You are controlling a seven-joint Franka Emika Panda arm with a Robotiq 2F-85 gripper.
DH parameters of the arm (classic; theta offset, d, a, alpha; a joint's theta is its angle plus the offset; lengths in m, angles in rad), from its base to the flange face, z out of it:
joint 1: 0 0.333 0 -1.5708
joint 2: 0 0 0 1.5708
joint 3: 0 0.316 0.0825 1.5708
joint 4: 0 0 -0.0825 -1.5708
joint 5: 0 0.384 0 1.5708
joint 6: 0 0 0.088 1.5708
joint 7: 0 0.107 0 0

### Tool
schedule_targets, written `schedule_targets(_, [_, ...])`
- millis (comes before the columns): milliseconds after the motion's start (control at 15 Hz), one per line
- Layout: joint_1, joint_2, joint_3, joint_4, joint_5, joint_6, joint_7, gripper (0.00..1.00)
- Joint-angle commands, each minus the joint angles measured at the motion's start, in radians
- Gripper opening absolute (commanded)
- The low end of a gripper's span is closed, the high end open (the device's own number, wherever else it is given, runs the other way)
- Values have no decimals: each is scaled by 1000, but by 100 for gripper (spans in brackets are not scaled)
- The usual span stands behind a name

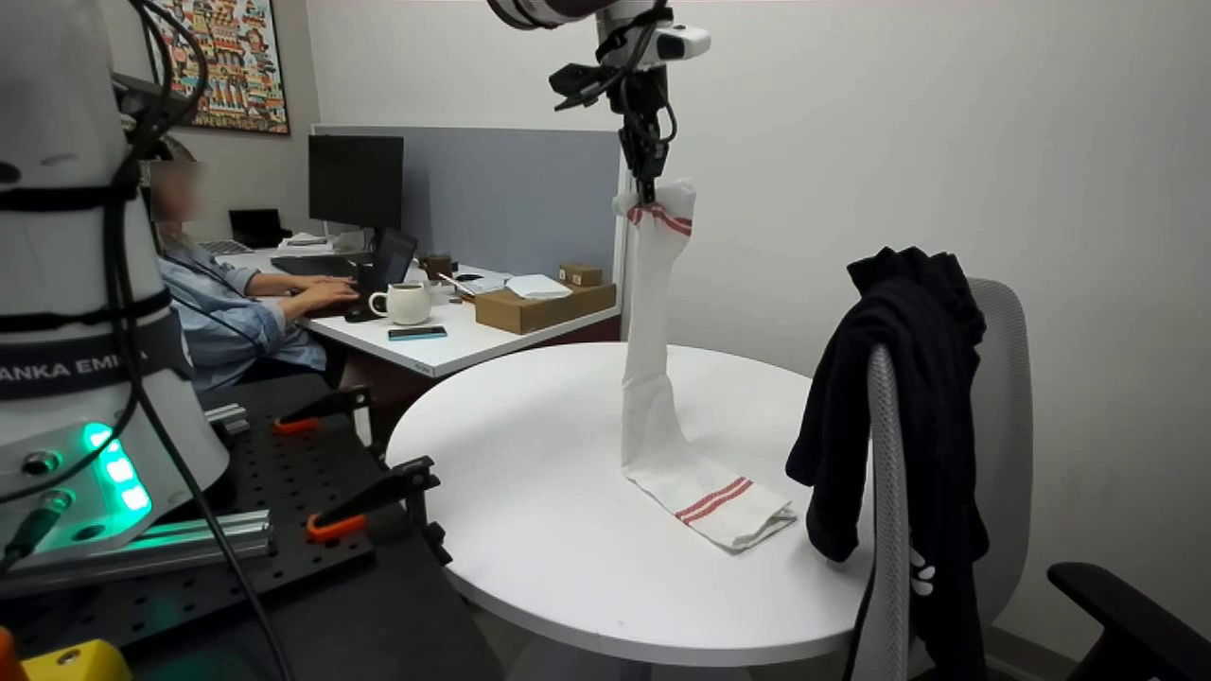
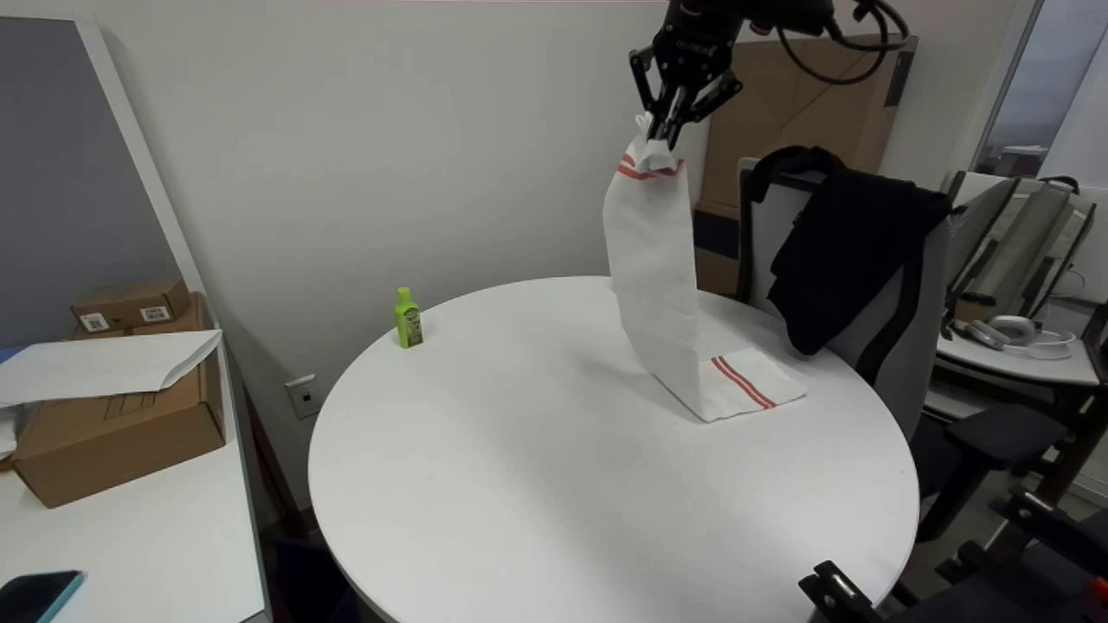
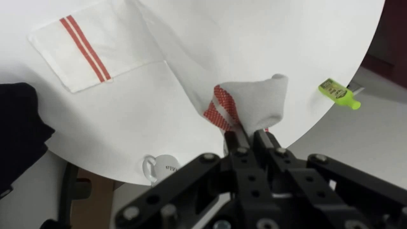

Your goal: Use the towel to wipe the table then unfold it.

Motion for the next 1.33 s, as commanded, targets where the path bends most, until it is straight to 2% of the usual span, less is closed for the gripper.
schedule_targets(0, [33, 50, 34, -18, 30, 34, -56, 2])
schedule_targets(667, [104, 212, 139, -22, 63, 79, -114, 2])
schedule_targets(1267, [114, 432, 248, 51, 171, 286, -105, 2])
